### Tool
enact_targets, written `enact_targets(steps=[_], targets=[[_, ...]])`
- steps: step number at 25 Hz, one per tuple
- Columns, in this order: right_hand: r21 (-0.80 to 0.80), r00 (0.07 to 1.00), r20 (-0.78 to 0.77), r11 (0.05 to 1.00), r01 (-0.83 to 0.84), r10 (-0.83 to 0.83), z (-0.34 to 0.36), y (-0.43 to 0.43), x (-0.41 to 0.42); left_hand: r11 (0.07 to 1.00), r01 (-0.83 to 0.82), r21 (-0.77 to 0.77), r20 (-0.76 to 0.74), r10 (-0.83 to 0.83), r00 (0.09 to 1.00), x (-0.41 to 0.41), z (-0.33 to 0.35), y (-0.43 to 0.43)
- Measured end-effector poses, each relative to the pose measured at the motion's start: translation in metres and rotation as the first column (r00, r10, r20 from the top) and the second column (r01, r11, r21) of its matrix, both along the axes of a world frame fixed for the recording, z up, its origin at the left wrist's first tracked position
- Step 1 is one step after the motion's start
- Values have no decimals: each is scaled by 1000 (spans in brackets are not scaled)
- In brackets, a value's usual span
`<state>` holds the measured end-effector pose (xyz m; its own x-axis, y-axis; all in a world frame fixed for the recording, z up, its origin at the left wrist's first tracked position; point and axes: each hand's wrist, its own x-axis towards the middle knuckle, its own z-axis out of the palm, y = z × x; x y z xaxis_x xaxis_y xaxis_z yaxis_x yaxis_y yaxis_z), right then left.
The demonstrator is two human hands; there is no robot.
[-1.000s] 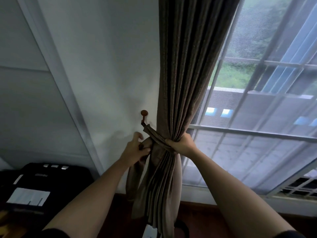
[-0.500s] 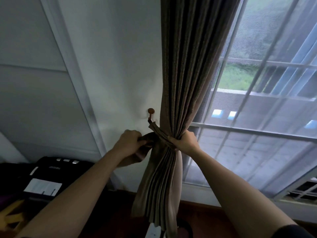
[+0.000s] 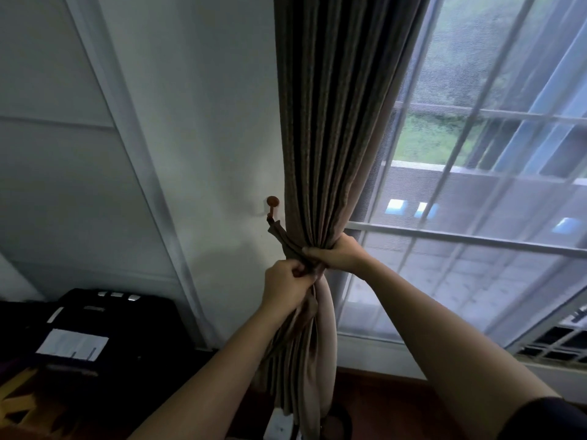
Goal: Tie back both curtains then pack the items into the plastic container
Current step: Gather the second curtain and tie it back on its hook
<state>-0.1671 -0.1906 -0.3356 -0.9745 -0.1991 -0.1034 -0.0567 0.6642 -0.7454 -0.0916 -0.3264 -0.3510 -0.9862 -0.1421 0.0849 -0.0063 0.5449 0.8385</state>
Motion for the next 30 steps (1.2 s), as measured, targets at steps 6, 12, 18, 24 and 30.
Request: enact_targets(steps=[6, 12, 18, 24, 30], targets=[[-104, 993, 120, 995, 11, 2, 6, 8, -6, 986, -90, 143, -73, 101, 992, 0, -14, 23], [-147, 989, 148, 989, 7, 15, 3, 11, -7, 980, -25, 198, -120, 50, 992, -7, -31, 19], [-214, 973, 220, 977, -19, 67, 8, 17, -1, 998, 48, 43, -250, -36, 967, -15, -37, 15], [-366, 922, 384, 925, 106, 46, 13, 30, 13, 985, -80, 150, -214, 112, 970, -19, -39, 36], [-481, 917, 396, 860, 167, 43, -15, 44, 10, 985, -129, 117, -207, 151, 967, -23, -43, 42]])
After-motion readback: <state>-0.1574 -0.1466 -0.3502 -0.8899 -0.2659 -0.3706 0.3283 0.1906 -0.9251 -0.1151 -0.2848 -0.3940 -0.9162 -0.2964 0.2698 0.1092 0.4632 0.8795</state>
